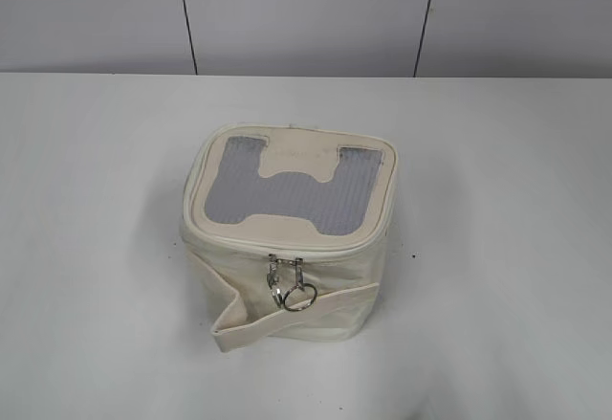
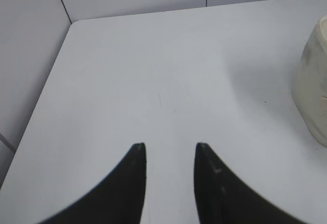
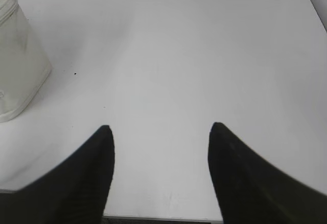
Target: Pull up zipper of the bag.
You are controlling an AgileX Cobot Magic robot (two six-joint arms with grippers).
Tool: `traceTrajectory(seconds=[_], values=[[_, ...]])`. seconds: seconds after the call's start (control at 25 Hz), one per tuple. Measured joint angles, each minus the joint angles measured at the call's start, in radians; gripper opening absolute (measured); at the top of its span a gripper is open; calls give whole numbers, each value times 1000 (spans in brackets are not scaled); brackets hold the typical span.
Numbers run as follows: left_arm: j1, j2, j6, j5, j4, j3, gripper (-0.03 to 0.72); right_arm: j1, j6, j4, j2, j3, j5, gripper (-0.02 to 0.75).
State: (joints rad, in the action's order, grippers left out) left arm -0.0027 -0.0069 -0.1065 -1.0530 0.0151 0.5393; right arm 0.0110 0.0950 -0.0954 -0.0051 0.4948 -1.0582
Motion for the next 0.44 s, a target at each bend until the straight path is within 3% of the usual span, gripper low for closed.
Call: traceTrajectory(seconds=[0.44], values=[[0, 0, 0, 0, 0, 0, 244, 0, 0, 0, 0, 0, 0, 461]])
